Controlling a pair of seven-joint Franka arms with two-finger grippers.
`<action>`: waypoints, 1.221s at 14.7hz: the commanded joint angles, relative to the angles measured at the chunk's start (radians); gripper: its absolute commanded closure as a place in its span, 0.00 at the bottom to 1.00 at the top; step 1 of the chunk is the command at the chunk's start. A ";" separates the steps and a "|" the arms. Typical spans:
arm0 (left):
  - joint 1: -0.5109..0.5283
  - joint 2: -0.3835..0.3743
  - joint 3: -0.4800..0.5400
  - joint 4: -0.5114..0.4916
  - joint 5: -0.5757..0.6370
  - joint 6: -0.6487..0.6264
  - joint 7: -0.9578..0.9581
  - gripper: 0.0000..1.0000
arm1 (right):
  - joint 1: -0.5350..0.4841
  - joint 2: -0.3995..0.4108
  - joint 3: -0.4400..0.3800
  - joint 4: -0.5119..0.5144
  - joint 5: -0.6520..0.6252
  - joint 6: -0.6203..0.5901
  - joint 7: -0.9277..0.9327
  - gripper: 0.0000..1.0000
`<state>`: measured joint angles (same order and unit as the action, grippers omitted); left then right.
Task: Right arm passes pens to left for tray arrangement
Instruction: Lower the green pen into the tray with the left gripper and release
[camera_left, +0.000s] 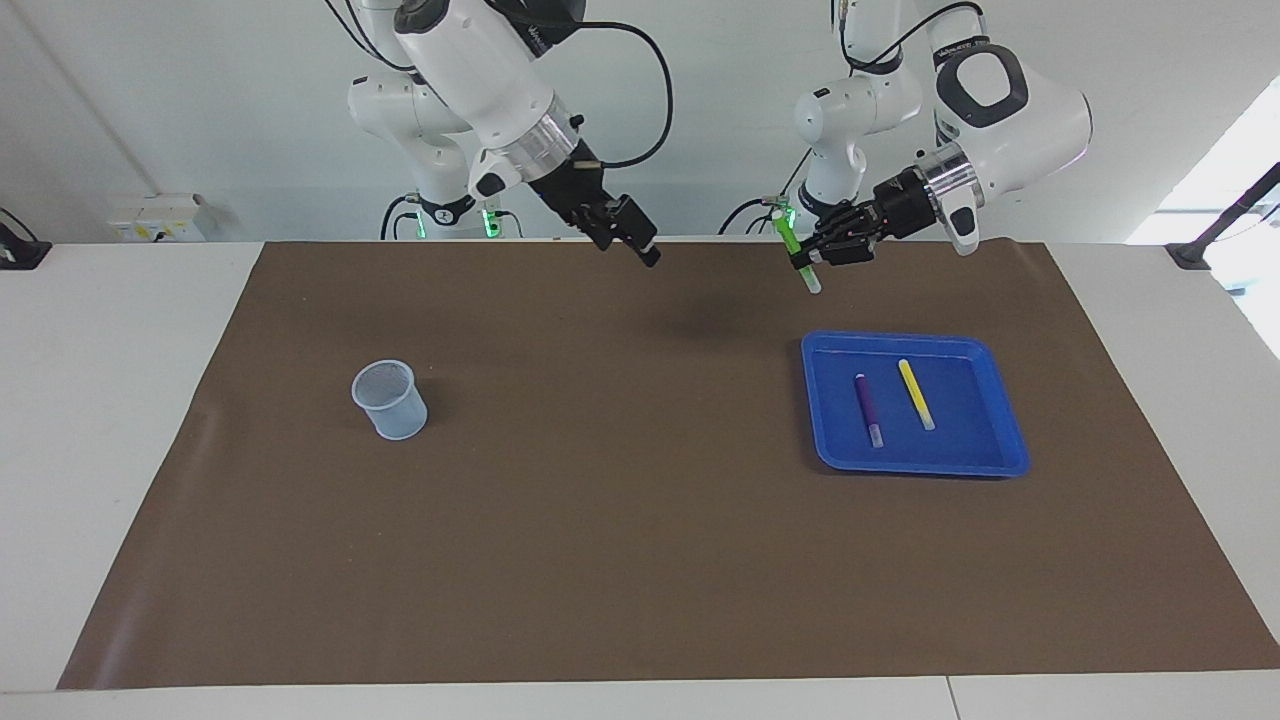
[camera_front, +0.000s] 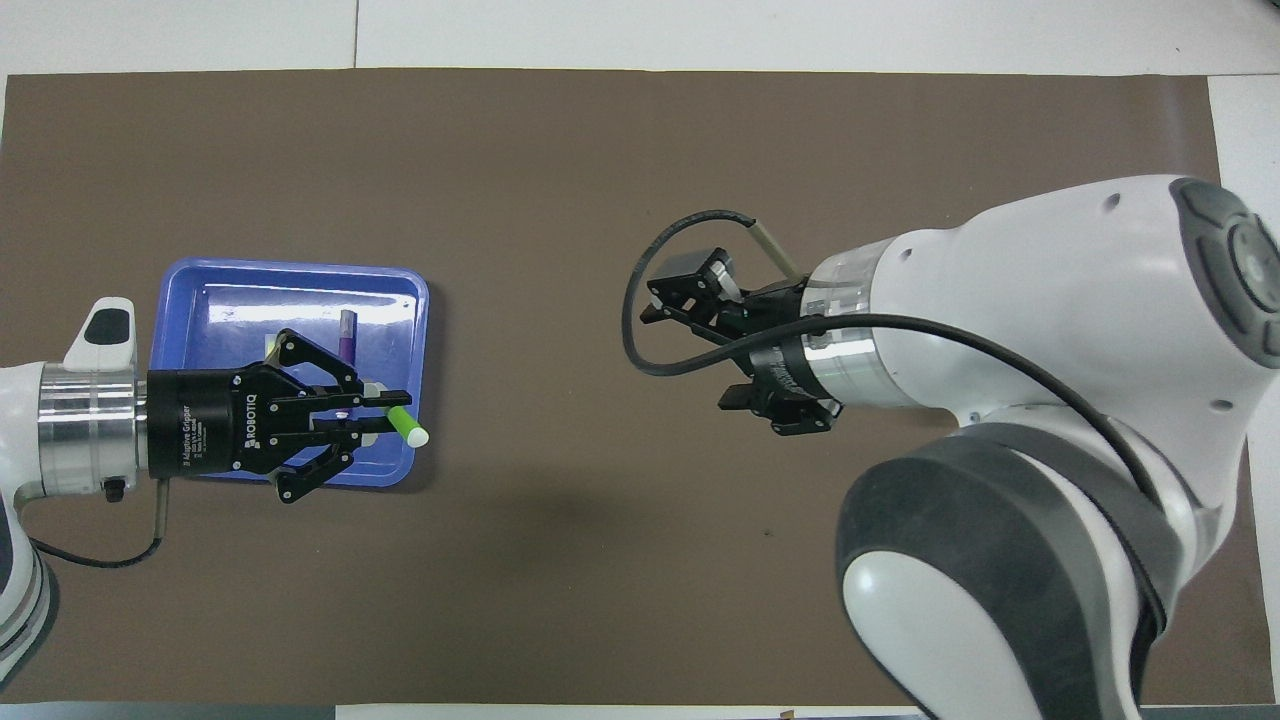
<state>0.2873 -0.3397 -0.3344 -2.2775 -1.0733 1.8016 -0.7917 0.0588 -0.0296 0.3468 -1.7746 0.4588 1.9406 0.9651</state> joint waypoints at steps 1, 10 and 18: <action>0.055 0.046 0.000 0.012 0.157 -0.018 0.225 1.00 | -0.002 -0.062 -0.076 -0.100 -0.102 -0.029 -0.211 0.00; 0.124 0.402 -0.001 0.144 0.938 0.206 0.741 1.00 | -0.004 -0.052 -0.296 -0.079 -0.509 -0.058 -0.772 0.00; 0.142 0.542 -0.001 0.141 1.154 0.410 0.770 1.00 | -0.004 -0.033 -0.373 0.096 -0.554 -0.276 -0.901 0.00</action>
<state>0.4227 0.1808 -0.3303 -2.1521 0.0326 2.1903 -0.0370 0.0575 -0.0796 -0.0314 -1.7180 -0.0742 1.7120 0.0808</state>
